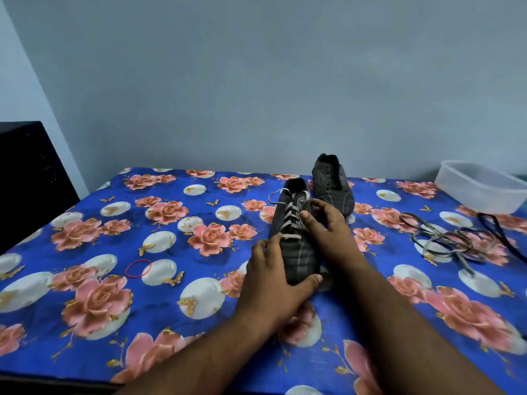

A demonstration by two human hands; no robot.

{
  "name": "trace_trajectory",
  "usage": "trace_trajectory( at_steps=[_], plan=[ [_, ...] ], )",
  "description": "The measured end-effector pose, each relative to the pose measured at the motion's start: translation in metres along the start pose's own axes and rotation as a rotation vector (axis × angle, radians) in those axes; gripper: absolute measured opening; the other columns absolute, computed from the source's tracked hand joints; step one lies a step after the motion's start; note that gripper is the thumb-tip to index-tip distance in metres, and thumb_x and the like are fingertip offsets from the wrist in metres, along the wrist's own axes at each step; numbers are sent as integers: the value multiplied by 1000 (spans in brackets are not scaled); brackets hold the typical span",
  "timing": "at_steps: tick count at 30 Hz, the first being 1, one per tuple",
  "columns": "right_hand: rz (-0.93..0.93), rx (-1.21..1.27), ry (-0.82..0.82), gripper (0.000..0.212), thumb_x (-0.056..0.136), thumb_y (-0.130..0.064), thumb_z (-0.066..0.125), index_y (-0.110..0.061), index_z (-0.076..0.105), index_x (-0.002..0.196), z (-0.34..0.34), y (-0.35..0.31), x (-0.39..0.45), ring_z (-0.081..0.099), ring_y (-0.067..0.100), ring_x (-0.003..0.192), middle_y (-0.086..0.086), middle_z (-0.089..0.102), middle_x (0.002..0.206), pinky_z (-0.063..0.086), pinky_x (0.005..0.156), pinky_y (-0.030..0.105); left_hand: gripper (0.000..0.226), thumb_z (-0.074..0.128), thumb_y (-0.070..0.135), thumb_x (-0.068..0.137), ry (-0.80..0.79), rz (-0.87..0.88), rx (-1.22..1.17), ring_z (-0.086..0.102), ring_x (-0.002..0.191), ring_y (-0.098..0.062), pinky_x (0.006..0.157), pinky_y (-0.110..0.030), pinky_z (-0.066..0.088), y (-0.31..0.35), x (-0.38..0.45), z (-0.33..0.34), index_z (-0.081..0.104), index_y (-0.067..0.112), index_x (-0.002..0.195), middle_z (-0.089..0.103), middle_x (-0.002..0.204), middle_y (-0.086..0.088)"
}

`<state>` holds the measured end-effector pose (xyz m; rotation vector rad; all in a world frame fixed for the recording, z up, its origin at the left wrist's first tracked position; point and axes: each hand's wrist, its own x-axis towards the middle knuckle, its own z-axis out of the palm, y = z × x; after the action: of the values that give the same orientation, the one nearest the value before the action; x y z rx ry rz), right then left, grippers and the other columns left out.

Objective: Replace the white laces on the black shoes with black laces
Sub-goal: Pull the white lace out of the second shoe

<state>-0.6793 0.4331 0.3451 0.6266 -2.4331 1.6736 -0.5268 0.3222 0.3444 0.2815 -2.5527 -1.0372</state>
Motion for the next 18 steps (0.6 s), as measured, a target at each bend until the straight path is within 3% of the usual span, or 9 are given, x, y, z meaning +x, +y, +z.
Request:
trace_trajectory(
  at_steps=[3, 7, 11, 15, 18],
  plan=[
    [8, 17, -11, 50, 89, -46, 71, -30, 56, 135, -1, 1, -1, 55, 8, 121, -2, 54, 132, 44, 111, 39, 94, 71, 68, 75, -24, 18, -15, 39, 132, -13, 110, -28, 36, -1, 3, -1, 29, 30, 150, 31, 145, 5],
    [20, 82, -23, 58, 74, -63, 70, -40, 57, 127, 0, 1, 1, 57, 7, 121, -4, 57, 131, 48, 107, 41, 85, 61, 84, 71, 3, -104, -312, 49, 124, -13, 110, -37, 42, -10, 33, -14, 51, 27, 134, 48, 134, 7],
    [60, 140, -55, 61, 71, -64, 74, -44, 57, 126, 1, 6, 5, 61, 10, 118, -3, 59, 130, 53, 101, 42, 75, 61, 74, 82, -68, -238, -470, 59, 121, -17, 106, -44, 49, -22, 94, -23, 56, 23, 136, 61, 134, 2],
    [79, 231, -86, 46, 88, -38, 76, -38, 55, 128, 0, 4, 8, 65, 12, 112, -5, 63, 123, 57, 92, 32, 40, 68, 51, 92, -174, -196, -588, 72, 102, -14, 95, -36, 56, -22, 117, -13, 67, 17, 114, 76, 108, 2],
    [81, 299, -88, 37, 90, -33, 75, -41, 58, 123, -1, 5, 9, 69, 12, 108, -4, 68, 120, 57, 89, 31, 42, 71, 51, 88, -119, -182, -605, 72, 100, -11, 94, -35, 58, -27, 118, -2, 66, 20, 115, 75, 109, 3]
  ],
)
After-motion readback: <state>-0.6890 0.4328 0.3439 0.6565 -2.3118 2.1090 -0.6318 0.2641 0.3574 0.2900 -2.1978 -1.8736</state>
